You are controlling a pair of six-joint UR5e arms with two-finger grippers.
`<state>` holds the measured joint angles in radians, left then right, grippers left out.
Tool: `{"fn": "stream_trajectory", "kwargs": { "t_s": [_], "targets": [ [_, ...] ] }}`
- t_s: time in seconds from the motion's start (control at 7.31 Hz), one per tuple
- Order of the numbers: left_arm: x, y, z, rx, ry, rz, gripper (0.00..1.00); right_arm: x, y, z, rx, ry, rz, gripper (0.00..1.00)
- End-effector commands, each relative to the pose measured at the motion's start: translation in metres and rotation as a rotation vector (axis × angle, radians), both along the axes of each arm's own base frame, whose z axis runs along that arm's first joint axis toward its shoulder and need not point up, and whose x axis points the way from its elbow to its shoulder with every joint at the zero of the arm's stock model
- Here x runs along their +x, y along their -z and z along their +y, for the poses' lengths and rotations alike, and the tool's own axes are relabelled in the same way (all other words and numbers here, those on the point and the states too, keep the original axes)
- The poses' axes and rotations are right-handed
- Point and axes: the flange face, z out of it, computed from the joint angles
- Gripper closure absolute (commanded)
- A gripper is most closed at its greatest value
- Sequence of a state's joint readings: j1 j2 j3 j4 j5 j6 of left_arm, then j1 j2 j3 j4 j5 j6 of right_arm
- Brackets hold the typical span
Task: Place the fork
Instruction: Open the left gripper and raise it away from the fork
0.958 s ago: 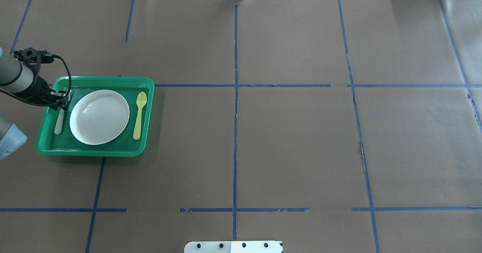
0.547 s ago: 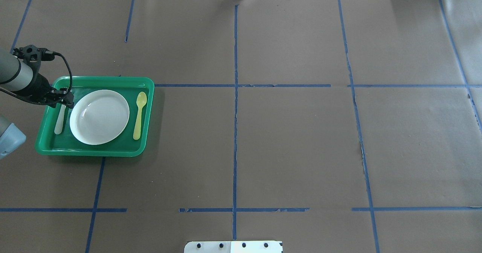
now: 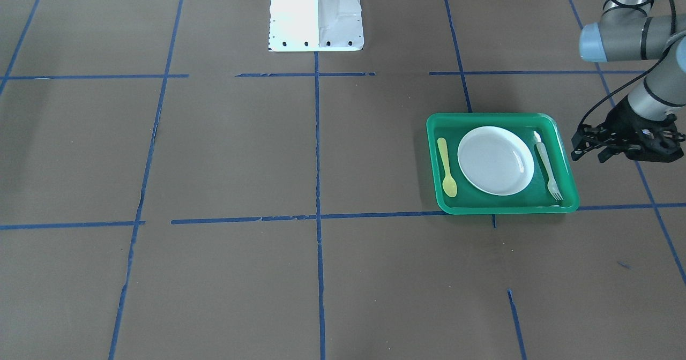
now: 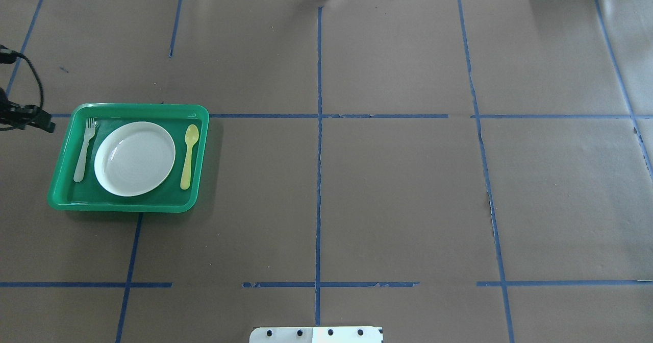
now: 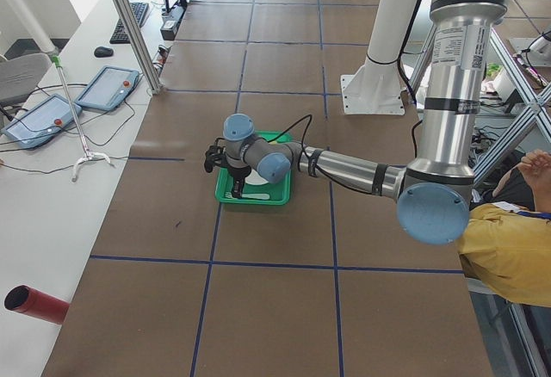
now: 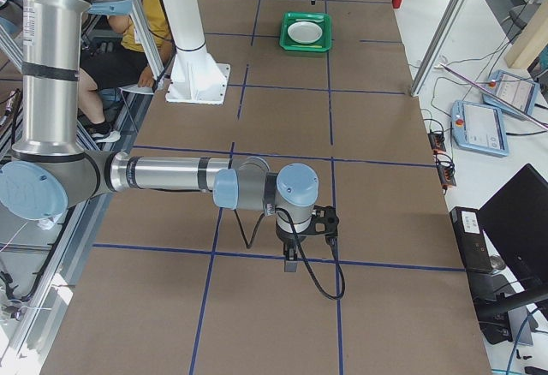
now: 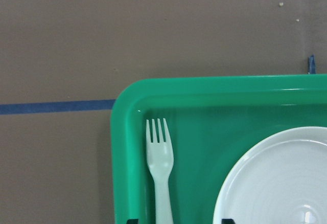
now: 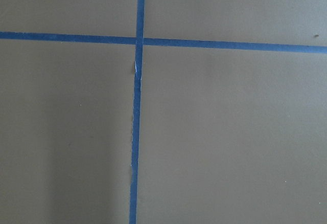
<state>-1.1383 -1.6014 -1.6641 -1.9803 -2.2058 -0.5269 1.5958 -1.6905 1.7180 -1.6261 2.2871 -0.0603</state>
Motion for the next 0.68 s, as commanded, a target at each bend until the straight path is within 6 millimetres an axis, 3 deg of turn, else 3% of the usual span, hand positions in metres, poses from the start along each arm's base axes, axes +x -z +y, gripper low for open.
{"fn": "stream_trajectory", "kwargs": {
  "t_s": [0.0, 0.27, 0.41, 0.55],
  "targets": [
    [-0.090, -0.039, 0.005, 0.081, -0.010, -0.049, 0.15, 0.000, 0.000, 0.000, 0.000, 0.000, 0.000, 0.00],
    [-0.170, -0.079, 0.012, 0.067, -0.046, 0.027, 0.12, 0.000, 0.000, 0.000, 0.001, 0.001, 0.000, 0.00],
    [-0.195, -0.090, 0.016, 0.020, -0.030, 0.014, 0.12, 0.000, 0.000, 0.000, 0.000, 0.000, 0.000, 0.00],
    [-0.202, -0.086, 0.013, -0.048, -0.016, 0.012, 0.09, 0.000, 0.000, 0.000, 0.001, 0.001, 0.000, 0.00]
  ]
}}
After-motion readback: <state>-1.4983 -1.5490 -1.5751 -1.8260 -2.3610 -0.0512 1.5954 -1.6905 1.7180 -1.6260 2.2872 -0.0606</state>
